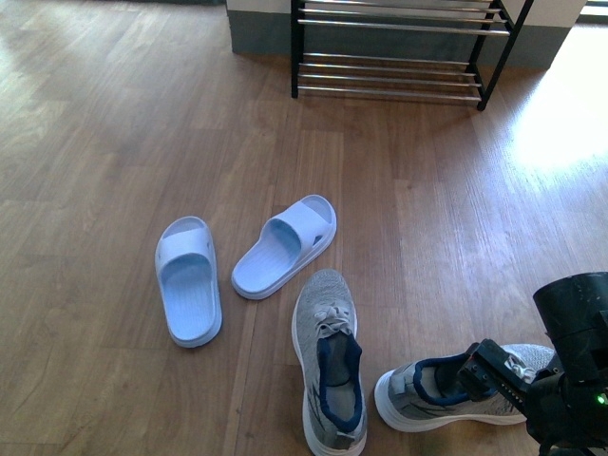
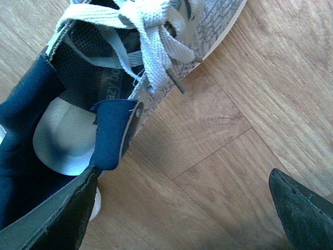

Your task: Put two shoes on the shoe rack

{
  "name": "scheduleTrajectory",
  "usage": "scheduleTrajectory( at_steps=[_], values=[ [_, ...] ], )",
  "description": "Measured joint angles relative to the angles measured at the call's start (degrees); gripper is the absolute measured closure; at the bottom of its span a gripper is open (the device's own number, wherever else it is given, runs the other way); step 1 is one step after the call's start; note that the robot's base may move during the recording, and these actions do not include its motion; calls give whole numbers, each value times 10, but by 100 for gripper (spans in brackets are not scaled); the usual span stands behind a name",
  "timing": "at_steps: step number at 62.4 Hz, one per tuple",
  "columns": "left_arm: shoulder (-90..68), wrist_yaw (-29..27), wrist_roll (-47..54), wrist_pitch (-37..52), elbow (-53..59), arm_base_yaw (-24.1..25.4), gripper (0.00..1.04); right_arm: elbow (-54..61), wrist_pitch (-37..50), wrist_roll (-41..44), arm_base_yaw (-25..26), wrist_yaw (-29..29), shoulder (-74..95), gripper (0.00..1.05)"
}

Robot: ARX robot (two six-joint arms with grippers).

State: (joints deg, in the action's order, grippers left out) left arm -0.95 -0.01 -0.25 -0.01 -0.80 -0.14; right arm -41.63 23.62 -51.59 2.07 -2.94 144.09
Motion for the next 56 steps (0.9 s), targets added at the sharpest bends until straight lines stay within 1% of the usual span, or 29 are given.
scheduleTrajectory(
  at_steps=[11, 28, 35, 43, 46, 50, 54, 56],
  values=[
    [0, 0, 0, 0, 0, 0, 9, -37, -15, -9, -7, 11, 29, 9],
    [0, 0, 0, 0, 0, 0, 9, -98, -44, -5, 2, 5, 77, 9],
    [0, 0, 0, 0, 0, 0, 9, -120, -57, 7, 10, -9, 101, 9],
    [0, 0, 0, 0, 0, 0, 9, -142, -72, 47, 18, -40, 120, 9],
    [0, 0, 0, 0, 0, 0, 9, -154, -72, 83, 22, -63, 133, 9],
    [0, 0, 0, 0, 0, 0, 9, -164, -71, 119, 28, -69, 146, 9],
    [0, 0, 0, 0, 0, 0, 9, -167, -55, 187, 36, -110, 155, 9],
    [0, 0, 0, 0, 0, 0, 9, -170, -56, 206, 46, -108, 155, 9]
  ],
)
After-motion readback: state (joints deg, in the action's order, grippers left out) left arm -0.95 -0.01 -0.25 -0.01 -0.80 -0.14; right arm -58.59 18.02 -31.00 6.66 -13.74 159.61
